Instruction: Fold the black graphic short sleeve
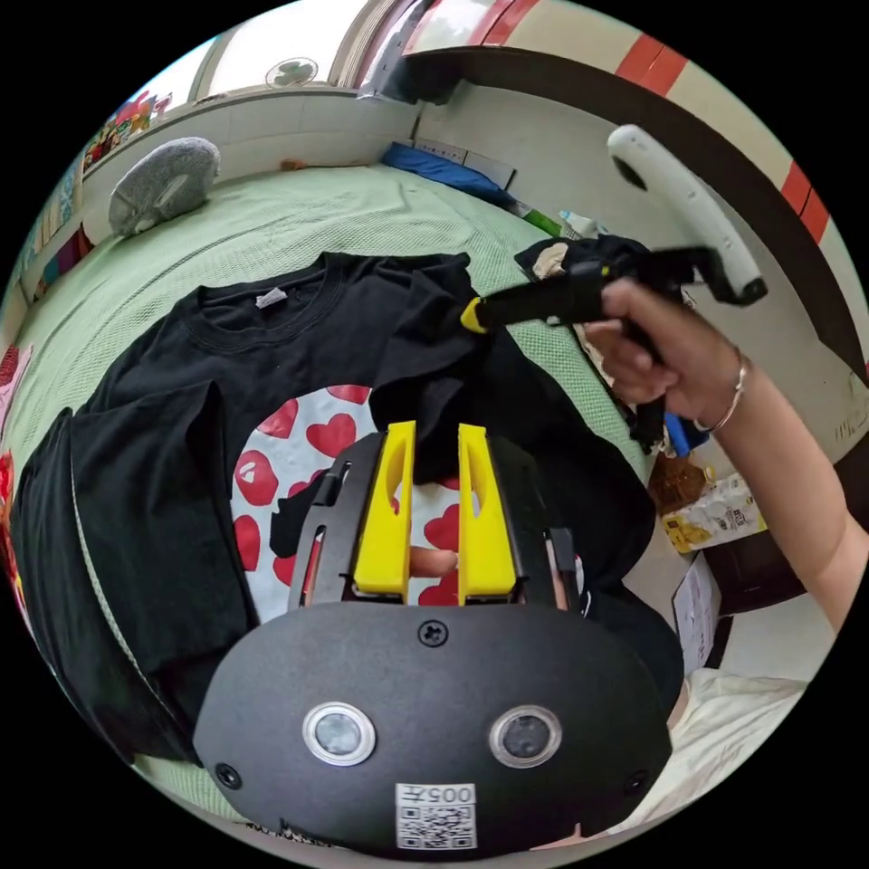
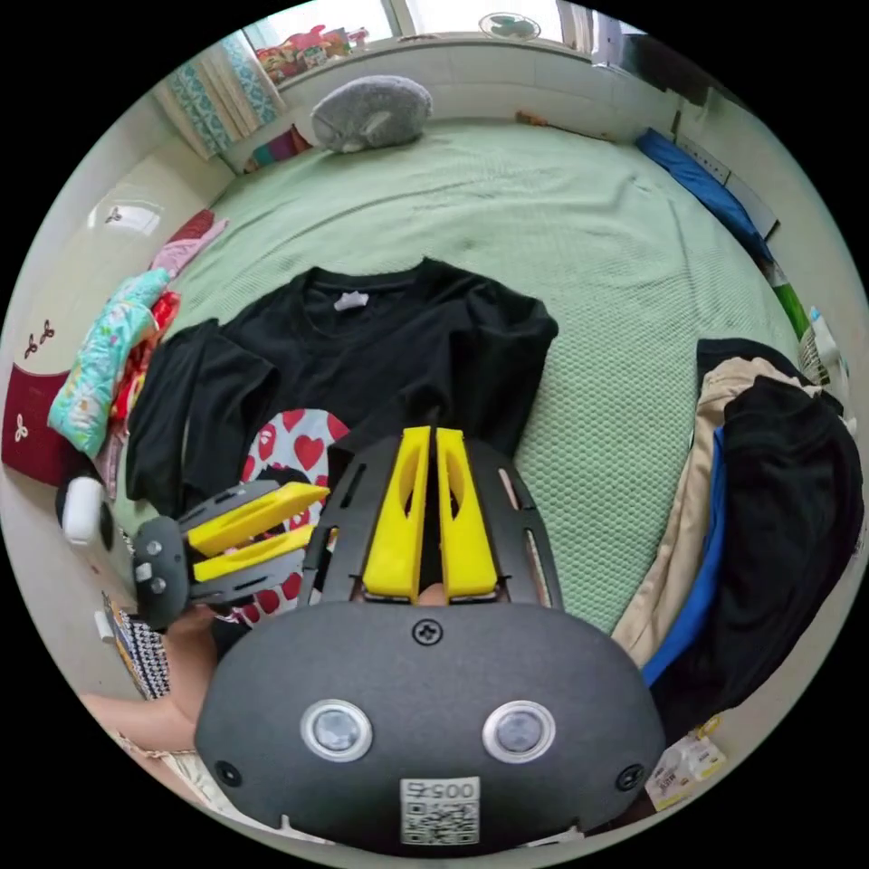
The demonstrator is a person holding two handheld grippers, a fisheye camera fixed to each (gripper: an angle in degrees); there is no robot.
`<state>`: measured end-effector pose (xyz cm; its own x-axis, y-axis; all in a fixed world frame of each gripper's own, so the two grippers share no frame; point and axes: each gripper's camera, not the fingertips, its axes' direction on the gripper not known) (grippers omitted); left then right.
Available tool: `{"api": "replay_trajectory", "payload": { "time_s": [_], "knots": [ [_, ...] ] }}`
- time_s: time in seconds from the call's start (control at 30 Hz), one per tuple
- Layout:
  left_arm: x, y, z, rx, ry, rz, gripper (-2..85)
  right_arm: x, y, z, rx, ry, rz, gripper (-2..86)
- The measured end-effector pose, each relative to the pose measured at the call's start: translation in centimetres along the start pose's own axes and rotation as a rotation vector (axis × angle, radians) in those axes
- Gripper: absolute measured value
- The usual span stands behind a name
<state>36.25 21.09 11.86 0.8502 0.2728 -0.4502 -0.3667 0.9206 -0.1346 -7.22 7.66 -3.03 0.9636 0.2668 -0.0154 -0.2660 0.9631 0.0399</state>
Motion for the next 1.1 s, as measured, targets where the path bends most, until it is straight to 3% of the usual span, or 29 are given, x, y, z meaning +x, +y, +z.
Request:
{"api": "replay_trajectory", "payload": {
  "time_s": [0.33,0.63,0.97,1.1],
  "knots": [
    [-2.0,0.4,0.9,0.002,0.002,-0.072,9.4,-9.0,-9.5,-5.6,0.102,0.061,-0.217,7.2],
    [-2.5,0.5,2.1,-0.044,0.003,-0.066,9.0,-2.4,-7.7,1.5,-0.015,0.349,-0.111,8.5],
    [-3.8,0.8,2.1,-0.059,0.042,-0.113,5.4,5.1,-9.6,7.2,-0.099,0.041,0.229,6.4],
    [-4.0,1.1,1.5,-0.039,0.071,-0.110,3.8,3.4,-10.3,8.1,-0.064,0.074,0.150,0.5]
  ]
}}
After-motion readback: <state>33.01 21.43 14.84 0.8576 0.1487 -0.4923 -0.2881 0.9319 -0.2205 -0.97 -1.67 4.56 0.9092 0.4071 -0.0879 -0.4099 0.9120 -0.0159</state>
